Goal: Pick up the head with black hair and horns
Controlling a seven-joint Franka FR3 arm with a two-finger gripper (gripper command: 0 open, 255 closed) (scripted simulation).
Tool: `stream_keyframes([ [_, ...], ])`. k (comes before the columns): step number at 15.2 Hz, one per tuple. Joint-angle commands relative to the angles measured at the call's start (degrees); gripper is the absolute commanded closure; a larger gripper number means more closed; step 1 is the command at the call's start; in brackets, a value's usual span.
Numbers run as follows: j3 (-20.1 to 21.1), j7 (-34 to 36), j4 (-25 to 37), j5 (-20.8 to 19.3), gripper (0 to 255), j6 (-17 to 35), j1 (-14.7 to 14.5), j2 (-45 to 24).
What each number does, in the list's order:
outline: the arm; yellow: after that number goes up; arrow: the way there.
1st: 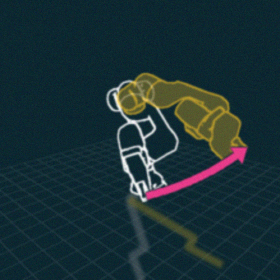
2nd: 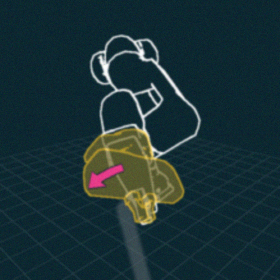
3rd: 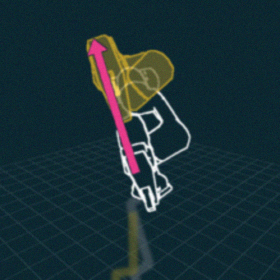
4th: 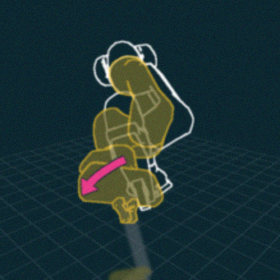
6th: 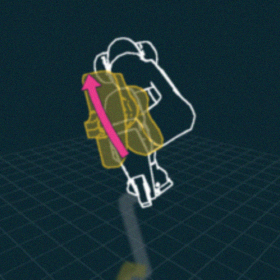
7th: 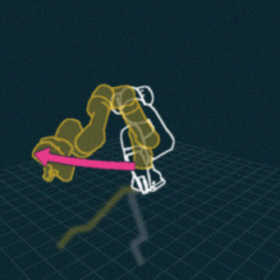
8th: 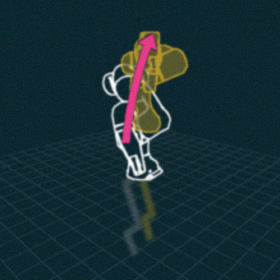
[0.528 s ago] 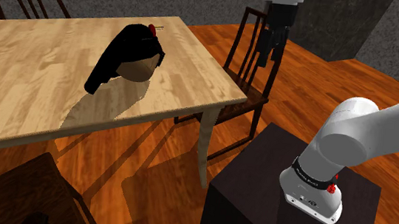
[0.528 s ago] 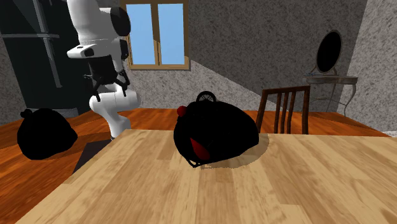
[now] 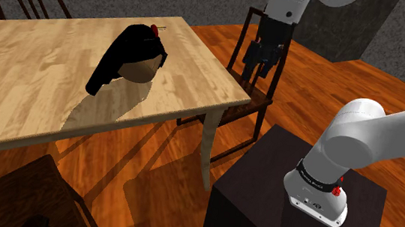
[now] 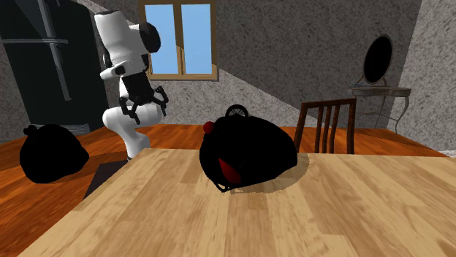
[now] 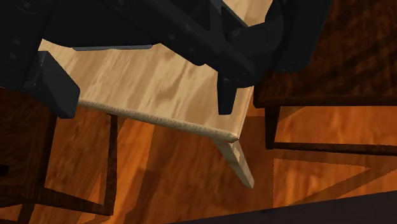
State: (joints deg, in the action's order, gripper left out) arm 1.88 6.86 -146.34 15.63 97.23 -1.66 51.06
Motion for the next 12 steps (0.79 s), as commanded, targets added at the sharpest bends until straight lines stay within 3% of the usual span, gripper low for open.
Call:
stream_keyframes([
  [1, 2.1, 3.3, -3.5, 4.4, 0, 5.9, -0.6, 1.2],
  [7, 9.9, 11.9, -9.8, 17.3, 0, 23.9, -3.3, 1.4],
  [12, 17.6, 17.4, -10.8, 28.4, 0, 41.3, -6.0, -3.8],
])
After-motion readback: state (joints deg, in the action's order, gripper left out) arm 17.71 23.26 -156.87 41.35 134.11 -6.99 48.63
